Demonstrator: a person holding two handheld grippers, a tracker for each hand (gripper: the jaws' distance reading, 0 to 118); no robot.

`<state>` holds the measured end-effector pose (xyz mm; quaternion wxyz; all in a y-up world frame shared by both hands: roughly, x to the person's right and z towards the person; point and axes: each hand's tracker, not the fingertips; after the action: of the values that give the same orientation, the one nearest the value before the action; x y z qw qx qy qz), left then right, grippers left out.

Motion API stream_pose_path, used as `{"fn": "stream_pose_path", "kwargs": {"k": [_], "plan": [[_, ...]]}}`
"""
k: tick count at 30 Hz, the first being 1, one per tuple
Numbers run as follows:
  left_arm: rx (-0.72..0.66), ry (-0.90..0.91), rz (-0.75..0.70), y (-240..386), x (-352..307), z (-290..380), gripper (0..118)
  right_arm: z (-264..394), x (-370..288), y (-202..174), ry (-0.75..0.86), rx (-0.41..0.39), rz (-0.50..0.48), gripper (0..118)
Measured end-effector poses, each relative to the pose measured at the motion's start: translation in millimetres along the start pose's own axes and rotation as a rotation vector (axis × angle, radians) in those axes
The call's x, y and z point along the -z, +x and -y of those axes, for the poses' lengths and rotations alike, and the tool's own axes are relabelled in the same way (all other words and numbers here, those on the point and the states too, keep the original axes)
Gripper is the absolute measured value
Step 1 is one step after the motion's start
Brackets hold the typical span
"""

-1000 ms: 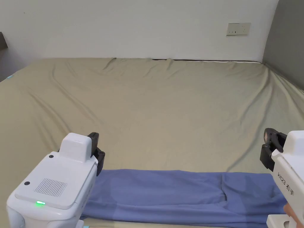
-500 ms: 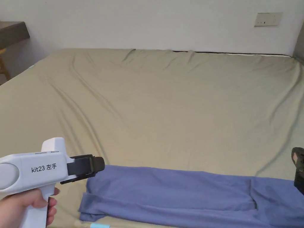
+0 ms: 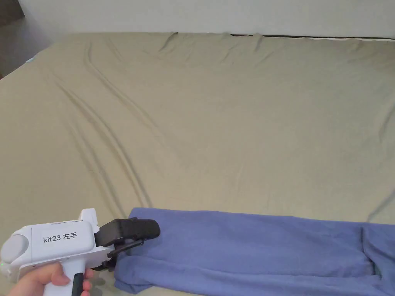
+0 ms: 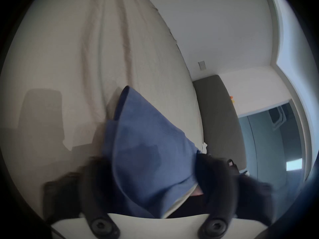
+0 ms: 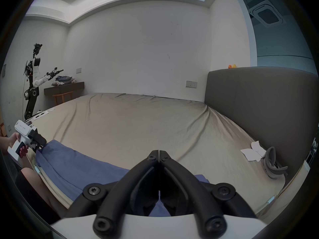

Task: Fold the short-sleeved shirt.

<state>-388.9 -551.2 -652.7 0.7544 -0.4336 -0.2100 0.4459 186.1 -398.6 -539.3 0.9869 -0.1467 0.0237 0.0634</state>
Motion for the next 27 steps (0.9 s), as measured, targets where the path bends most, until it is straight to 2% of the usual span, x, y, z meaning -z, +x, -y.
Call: {"fn": "stream_pose_path", "kwargs": {"k": [1, 2, 3, 4, 6, 8, 13, 16, 19, 23, 26, 27], "plan": [[0.005, -0.002, -0.015, -1, 7, 0, 15, 0, 1, 0, -0.008, 0.006, 0.0, 0], [0.02, -0.028, -0.079, -1, 16, 2, 8, 1, 1, 0, -0.014, 0.008, 0.002, 0], [0.044, -0.05, -0.122, 33, 21, 23, 8, 1, 1, 0, -0.018, 0.008, 0.003, 0], [0.044, -0.048, -0.042, 36, 21, 26, 8, 1, 2, 1, -0.021, 0.005, 0.005, 0], [0.064, -0.062, -0.054, 51, 18, 24, 8, 1, 1, 1, -0.021, -0.003, 0.006, 0], [0.155, -0.052, -0.094, 45, 11, 2, 7, 1, 1, 3, -0.021, -0.007, 0.009, 0], [0.17, -0.015, -0.077, 74, -25, -22, 6, 1, 1, 8, -0.024, 0.004, 0.005, 0], [0.243, 0.003, -0.114, 85, -51, -41, 6, -3, -3, 9, -0.013, 0.015, -0.003, 0], [0.207, 0.076, -0.195, 76, -88, -65, 6, -7, -9, 10, 0.007, 0.016, -0.015, 0], [0.184, 0.031, -0.459, 51, -110, -85, 6, -8, -11, 13, 0.02, 0.023, -0.028, 0], [0.208, -0.017, -0.484, 66, -109, -83, 6, -10, -12, 16, 0.023, 0.034, -0.035, 0], [0.24, -0.01, -0.493, 95, -103, -68, 6, -11, -12, 16, 0.028, 0.041, -0.038, 0]]}}
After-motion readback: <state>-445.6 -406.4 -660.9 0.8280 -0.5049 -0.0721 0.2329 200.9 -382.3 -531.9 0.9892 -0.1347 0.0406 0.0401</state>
